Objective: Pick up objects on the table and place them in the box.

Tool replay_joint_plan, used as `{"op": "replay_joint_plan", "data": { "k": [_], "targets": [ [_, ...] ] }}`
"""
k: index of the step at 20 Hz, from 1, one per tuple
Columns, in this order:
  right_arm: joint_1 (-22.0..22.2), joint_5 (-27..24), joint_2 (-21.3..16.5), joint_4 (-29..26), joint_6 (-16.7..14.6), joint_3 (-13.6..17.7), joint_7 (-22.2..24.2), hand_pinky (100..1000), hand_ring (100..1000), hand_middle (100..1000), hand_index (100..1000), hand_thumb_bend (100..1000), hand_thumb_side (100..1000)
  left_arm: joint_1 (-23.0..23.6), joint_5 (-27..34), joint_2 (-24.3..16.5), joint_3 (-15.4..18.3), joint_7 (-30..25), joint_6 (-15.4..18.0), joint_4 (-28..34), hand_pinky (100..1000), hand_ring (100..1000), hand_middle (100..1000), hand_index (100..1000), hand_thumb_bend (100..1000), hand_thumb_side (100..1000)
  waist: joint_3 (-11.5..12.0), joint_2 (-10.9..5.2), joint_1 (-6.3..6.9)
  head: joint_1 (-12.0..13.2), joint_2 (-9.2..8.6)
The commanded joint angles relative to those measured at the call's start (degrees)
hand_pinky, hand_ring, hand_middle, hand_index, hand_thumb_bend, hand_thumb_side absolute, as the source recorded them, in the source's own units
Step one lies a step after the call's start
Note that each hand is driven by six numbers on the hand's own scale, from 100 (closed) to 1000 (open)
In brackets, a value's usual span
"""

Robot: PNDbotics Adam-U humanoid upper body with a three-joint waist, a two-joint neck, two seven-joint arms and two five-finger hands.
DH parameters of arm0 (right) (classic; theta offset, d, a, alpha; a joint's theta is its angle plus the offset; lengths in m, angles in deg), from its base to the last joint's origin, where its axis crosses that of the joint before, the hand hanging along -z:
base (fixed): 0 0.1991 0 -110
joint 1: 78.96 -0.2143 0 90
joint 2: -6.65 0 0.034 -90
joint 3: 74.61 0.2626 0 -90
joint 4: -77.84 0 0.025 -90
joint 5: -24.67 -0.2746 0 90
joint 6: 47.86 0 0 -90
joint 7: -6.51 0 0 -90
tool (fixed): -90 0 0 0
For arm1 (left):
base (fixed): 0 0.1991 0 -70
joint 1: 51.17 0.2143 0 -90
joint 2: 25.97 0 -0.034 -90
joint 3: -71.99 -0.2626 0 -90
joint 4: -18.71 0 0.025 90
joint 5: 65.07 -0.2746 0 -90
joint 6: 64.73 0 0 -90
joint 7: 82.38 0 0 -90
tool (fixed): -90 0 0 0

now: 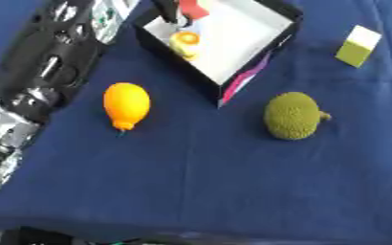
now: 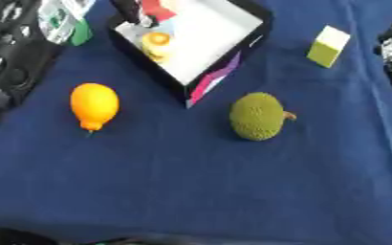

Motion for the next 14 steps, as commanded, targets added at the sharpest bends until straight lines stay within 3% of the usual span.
{"op": "replay_joint_plan", "data": {
  "k": [1,5,7,12,14],
  "targets": [
    [-0.93,-0.32,-0.45,-1.16,-0.08,0.06,-0.35,977,767,719,858,100,644,-1.56,-2.70,0.92,2.46,2.19,0.99,-2.85,754,772,723,717,519,100,-0.14,-3.46,-0.97,0.37,0.34],
    [-0.96,-0.23,-0.43,-1.13,-0.02,-0.01,0.01,977,767,717,858,100,646,-1.12,-3.37,1.33,3.39,4.76,1.00,-4.13,781,815,810,867,519,100,-0.07,-3.45,-1.00,0.32,0.34],
    [-0.88,-0.22,-0.46,-1.08,0.01,-0.02,0.07,977,765,715,858,100,649,-0.91,-2.90,1.12,3.68,6.01,0.81,-4.04,814,860,864,925,519,165,0.04,-3.45,-1.01,0.28,0.34],
    [-0.75,-0.21,-0.56,-0.96,0.02,0.02,-0.02,977,762,713,858,100,649,-1.04,1.65,-1.08,5.22,8.09,-0.83,-2.45,789,842,834,887,421,113,0.35,-3.56,-0.86,0.04,0.34],
    [-0.72,-0.20,-0.61,-0.96,-0.01,0.03,-0.03,977,762,712,858,100,650,-1.39,4.12,-3.17,6.00,8.80,-2.20,-1.81,784,838,826,876,424,100,0.46,-3.62,-0.73,-0.16,0.34]
  ]
}}
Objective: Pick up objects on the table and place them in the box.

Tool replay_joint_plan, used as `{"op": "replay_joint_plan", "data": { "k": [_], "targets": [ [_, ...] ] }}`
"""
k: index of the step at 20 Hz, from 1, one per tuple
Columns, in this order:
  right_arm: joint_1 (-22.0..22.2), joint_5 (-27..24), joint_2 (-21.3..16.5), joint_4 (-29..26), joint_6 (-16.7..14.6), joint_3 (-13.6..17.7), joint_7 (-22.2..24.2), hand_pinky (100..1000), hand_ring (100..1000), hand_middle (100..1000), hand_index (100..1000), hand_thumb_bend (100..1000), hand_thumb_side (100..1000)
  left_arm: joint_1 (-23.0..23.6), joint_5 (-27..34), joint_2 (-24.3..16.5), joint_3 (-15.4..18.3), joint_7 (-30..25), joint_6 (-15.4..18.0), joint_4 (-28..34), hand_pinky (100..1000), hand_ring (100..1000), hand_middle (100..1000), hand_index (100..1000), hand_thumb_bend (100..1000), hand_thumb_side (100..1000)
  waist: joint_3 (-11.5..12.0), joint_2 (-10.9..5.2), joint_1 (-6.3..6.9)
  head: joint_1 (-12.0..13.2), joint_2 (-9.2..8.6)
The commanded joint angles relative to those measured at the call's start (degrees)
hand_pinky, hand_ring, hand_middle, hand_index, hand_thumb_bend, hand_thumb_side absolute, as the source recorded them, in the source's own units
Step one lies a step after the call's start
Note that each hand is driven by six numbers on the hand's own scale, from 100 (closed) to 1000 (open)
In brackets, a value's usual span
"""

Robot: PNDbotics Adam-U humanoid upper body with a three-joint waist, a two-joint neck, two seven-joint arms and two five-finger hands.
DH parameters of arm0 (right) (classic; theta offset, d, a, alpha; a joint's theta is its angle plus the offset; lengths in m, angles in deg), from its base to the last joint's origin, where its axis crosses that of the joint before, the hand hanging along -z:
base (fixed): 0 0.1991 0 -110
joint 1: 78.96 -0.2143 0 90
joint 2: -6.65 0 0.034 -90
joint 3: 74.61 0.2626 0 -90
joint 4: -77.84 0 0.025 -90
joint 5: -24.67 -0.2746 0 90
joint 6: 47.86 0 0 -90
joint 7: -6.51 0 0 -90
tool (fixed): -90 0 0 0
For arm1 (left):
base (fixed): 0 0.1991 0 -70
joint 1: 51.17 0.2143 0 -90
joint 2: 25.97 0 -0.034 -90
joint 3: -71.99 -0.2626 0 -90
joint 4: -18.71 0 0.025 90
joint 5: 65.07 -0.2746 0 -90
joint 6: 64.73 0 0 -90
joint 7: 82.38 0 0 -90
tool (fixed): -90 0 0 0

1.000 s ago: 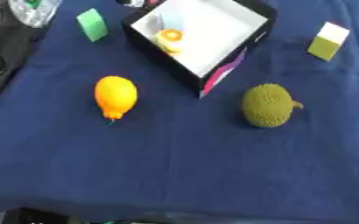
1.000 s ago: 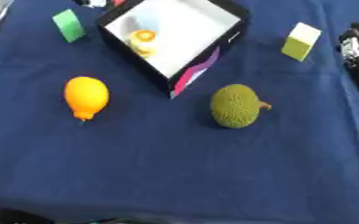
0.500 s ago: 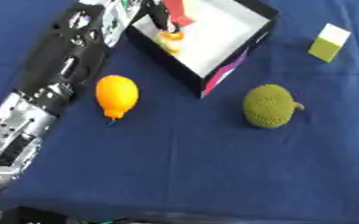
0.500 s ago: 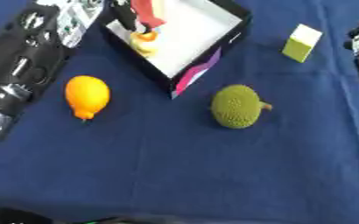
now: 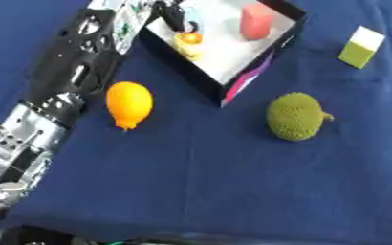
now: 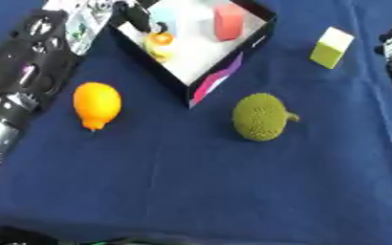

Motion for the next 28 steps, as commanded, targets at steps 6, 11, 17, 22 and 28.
{"op": "replay_joint_plan", "data": {
  "k": [6,11,17,22,28],
  "targets": [
    [-0.55,-0.04,-1.20,-0.93,-0.16,0.31,-0.14,977,761,711,858,100,652,-1.60,6.55,-11.36,4.83,0.77,-5.15,0.38,776,825,799,849,397,100,0.45,-3.51,-0.32,-1.17,0.34],
    [-0.30,0.05,-1.47,-0.93,-0.14,0.43,-0.28,977,762,711,858,100,655,-0.64,9.17,-16.04,8.01,-1.71,-7.08,-3.82,780,831,805,854,358,144,0.69,-3.33,-0.32,-1.83,0.17],
    [-0.34,0.07,-1.48,-0.96,-0.04,0.47,-0.29,977,761,711,858,100,657,0.33,14.10,-18.00,10.07,-7.86,-6.51,-6.82,805,860,826,871,404,216,0.64,-3.05,-0.46,-2.18,-0.43],
    [-0.52,0.02,-1.34,-1.02,0.00,0.45,-0.31,977,761,711,858,100,661,0.48,15.57,-18.73,10.47,-14.27,-5.04,-8.18,841,890,820,857,525,289,0.39,-2.61,-0.60,-2.59,-1.42],
    [-0.81,0.04,-1.22,-0.96,0.12,0.20,-0.10,977,761,711,858,100,665,-0.01,12.24,-18.99,10.56,-19.28,-4.44,-8.64,870,907,821,856,628,359,0.07,-2.22,-0.66,-2.77,-2.48]
  ]
}}
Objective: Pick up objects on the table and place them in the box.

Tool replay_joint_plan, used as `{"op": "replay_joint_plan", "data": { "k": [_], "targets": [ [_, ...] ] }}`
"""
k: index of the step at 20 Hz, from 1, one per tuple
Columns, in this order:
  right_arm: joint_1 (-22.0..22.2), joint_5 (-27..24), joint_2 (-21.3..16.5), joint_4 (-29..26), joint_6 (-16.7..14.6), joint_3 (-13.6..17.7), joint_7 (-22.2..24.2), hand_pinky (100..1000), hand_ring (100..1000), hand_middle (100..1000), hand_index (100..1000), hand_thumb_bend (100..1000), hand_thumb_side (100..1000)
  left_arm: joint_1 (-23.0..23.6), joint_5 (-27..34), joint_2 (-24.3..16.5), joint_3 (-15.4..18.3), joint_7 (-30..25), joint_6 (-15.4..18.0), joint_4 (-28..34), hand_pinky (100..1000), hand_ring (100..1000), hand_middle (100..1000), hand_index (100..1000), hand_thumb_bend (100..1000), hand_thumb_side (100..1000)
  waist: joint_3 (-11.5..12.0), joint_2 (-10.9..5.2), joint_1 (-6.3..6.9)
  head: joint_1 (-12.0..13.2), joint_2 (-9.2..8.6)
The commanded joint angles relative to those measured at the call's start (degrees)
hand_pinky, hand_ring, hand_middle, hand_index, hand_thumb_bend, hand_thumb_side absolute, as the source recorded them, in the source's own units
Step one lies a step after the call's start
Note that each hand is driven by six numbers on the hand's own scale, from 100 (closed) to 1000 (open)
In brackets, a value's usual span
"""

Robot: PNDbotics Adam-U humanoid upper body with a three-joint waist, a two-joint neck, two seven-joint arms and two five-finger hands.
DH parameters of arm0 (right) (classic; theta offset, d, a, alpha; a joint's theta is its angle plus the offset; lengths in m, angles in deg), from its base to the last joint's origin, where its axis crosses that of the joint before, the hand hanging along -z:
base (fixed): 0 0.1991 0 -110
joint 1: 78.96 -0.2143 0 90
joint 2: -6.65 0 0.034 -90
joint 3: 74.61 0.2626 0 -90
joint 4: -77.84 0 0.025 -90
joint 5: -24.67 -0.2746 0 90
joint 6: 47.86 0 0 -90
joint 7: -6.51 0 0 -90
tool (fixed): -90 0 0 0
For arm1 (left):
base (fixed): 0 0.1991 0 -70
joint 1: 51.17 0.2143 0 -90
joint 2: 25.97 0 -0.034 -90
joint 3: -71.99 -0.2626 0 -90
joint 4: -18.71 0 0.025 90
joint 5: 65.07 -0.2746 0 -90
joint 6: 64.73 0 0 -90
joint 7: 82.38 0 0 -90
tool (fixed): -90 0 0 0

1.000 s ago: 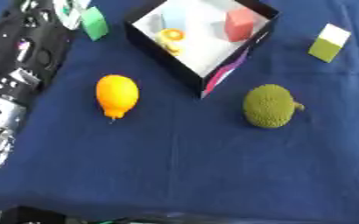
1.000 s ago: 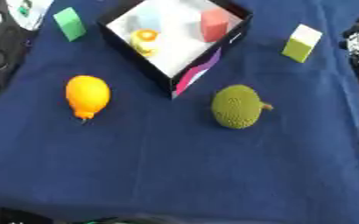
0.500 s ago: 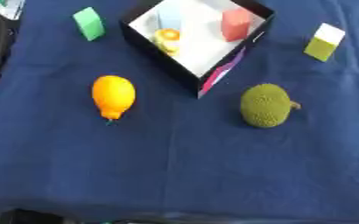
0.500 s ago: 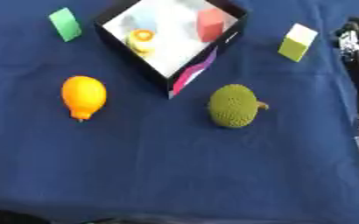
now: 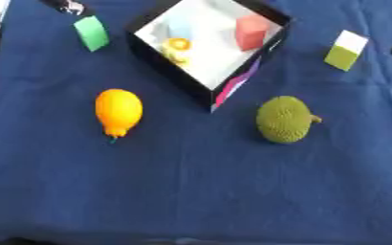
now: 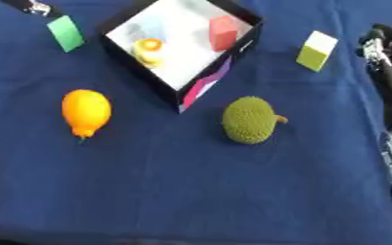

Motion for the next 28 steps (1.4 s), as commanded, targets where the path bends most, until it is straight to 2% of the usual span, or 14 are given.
{"op": "replay_joint_plan", "data": {
  "k": [1,4,10,14,19,28],
  "targets": [
    [-0.89,0.04,-1.18,-0.96,-0.01,0.11,0.09,977,761,711,858,100,665,-1.54,-2.00,-2.42,0.67,-2.13,0.27,0.33,873,909,822,857,635,360,-0.14,-2.17,-0.64,-0.16,-0.97],
    [-1.02,0.06,-1.17,-0.96,0.02,-0.04,0.22,977,761,711,858,100,666,-1.78,-3.72,-2.42,0.76,-3.40,0.59,0.32,889,919,829,859,662,345,-0.24,-2.08,-0.60,-0.26,-1.22],
    [-1.32,0.06,-1.00,-0.99,0.05,-0.19,0.40,977,761,711,858,100,669,-1.83,-5.60,-2.00,1.19,-4.05,0.39,-0.27,902,927,835,865,662,360,-0.56,-1.82,-0.66,0.00,-1.73],
    [-1.56,0.04,-0.82,-1.01,0.05,-0.23,0.46,978,761,711,858,100,669,-1.81,-6.73,-1.94,1.53,-3.54,-0.93,-1.11,905,930,841,867,677,372,-0.84,-1.45,-0.73,0.13,-1.85],
    [-1.81,-0.02,-0.66,-1.05,0.05,-0.28,0.50,978,761,711,858,100,676,-1.78,-7.55,-1.48,1.97,-2.45,-2.80,-2.00,900,925,834,848,661,391,-1.10,-1.09,-0.85,0.32,-1.90],
    [-2.10,-0.03,-0.49,-1.04,0.12,-0.45,0.66,978,761,711,858,100,685,-1.49,-6.97,-1.03,2.13,-1.85,-3.84,-2.73,898,925,836,855,622,438,-1.43,-0.59,-0.96,0.48,-1.94]
  ]
}}
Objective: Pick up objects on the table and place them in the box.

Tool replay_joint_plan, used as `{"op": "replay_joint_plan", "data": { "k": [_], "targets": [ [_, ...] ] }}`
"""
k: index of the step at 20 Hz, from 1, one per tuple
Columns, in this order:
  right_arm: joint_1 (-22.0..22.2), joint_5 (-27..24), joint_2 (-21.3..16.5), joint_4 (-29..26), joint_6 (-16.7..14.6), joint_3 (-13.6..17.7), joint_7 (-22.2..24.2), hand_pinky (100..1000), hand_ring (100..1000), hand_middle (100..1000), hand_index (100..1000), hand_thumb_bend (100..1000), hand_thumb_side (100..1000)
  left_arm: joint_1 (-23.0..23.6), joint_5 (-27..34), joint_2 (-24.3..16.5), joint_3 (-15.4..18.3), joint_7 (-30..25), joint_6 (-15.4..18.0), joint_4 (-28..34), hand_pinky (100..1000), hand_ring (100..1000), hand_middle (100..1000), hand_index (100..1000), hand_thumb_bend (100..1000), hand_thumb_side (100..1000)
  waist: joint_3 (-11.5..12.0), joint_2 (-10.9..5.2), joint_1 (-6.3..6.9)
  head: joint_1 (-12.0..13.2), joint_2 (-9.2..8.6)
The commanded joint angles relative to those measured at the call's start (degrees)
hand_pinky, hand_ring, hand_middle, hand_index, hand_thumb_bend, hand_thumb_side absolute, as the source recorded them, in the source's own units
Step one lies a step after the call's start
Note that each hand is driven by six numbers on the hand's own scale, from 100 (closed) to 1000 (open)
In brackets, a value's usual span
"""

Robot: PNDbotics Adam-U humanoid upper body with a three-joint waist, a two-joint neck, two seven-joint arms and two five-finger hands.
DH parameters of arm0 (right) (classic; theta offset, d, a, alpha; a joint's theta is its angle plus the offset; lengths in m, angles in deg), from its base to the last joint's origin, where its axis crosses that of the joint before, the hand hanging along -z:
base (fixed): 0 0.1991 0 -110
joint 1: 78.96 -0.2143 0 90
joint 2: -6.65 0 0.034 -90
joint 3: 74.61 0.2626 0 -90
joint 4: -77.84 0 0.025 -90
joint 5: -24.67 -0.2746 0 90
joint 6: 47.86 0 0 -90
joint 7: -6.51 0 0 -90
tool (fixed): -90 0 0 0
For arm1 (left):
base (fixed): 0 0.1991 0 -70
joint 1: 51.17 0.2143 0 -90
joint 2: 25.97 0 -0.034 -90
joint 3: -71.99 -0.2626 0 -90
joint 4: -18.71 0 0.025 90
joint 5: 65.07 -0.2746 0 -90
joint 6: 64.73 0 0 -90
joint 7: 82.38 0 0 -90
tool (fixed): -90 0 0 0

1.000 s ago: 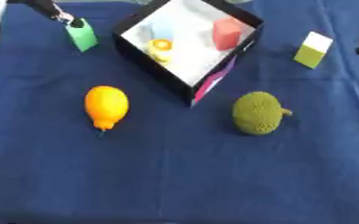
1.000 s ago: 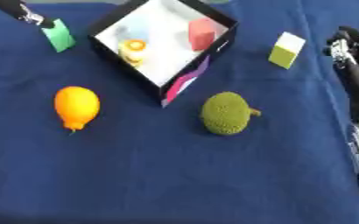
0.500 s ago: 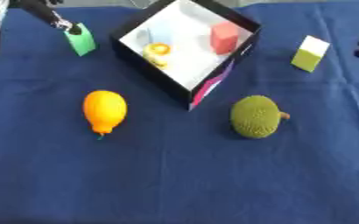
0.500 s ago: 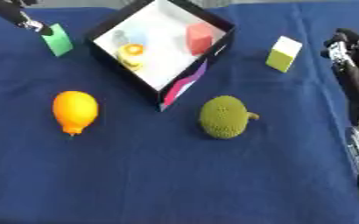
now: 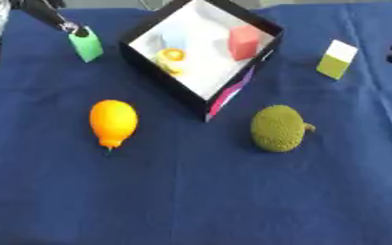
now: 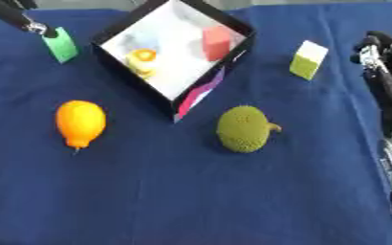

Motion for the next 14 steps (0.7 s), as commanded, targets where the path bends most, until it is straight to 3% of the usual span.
{"op": "replay_joint_plan", "data": {
  "k": [1,14],
  "targets": [
    [-1.01,-0.04,-0.51,-1.05,-0.01,0.20,0.17,978,761,711,858,100,686,-0.97,0.58,-0.79,0.69,0.20,-0.39,0.35,895,924,834,853,612,439,-0.12,-0.59,-0.86,0.27,-0.69],
    [-1.33,-0.04,-0.20,-1.01,0.04,-0.07,0.41,979,761,713,859,100,693,-0.65,1.25,-0.67,0.56,-0.26,-0.21,-0.57,898,925,838,845,616,420,-0.33,-0.27,-0.94,0.40,-0.58]
  ]
}}
